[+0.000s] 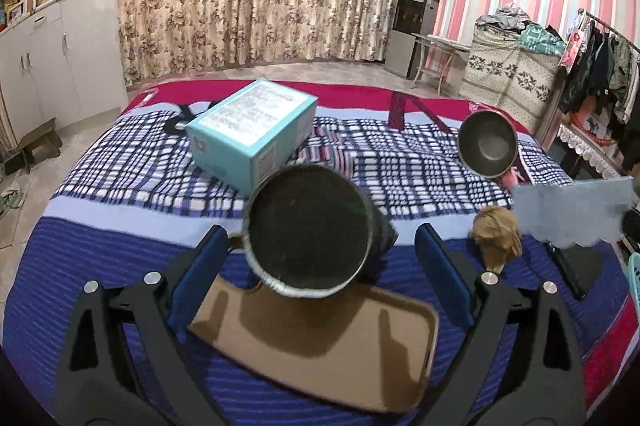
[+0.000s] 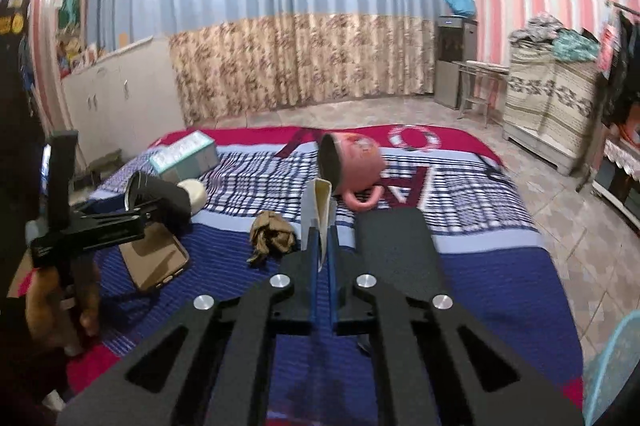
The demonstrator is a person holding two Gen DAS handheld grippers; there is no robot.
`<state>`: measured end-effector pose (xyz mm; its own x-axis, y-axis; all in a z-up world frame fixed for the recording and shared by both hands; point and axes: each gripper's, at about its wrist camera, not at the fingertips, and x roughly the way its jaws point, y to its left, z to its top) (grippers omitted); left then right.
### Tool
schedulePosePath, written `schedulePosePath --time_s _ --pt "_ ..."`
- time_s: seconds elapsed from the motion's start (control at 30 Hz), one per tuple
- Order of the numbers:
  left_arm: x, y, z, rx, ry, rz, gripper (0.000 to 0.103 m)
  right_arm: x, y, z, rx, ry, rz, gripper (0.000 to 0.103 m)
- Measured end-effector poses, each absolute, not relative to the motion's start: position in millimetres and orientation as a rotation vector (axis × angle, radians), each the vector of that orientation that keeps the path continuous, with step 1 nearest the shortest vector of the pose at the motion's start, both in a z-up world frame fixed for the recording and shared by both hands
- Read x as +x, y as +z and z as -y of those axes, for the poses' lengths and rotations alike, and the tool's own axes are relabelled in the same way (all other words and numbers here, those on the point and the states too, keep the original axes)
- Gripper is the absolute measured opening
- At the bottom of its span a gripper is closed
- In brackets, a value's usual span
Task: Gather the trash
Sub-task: 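Grasp the black cup with the left tool while the right tool grasps the paper card, then carry the black cup and paper card to the blue basket and open both tools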
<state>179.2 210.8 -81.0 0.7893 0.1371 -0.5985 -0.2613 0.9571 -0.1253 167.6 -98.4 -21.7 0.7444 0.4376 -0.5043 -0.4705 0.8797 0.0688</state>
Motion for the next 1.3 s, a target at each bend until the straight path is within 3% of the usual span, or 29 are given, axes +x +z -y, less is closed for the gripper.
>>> schedulePosePath --time_s 0.03,0.17,0.6,0.83,1.3 --pt "182 -82 -210 -0.203 0.211 -0.635 0.091 166 -19 108 -0.044 0.481 -0.532 0.004" --pt "187 -84 -201 -0.165 0.195 -0.661 0.069 152 -12 143 0.027 0.425 -0.513 0.004" --pt "169 -23 -152 -0.093 0.132 -0.523 0.069 109 21 238 0.127 0.228 -0.373 0.003" --pt "176 7 -67 -0.032 -0.014 -0.479 0.069 94 28 304 0.182 0.076 -0.33 0.003" --pt "181 10 118 0.05 -0.325 -0.474 0.069 62 0 446 0.301 -0.248 -0.373 0.003"
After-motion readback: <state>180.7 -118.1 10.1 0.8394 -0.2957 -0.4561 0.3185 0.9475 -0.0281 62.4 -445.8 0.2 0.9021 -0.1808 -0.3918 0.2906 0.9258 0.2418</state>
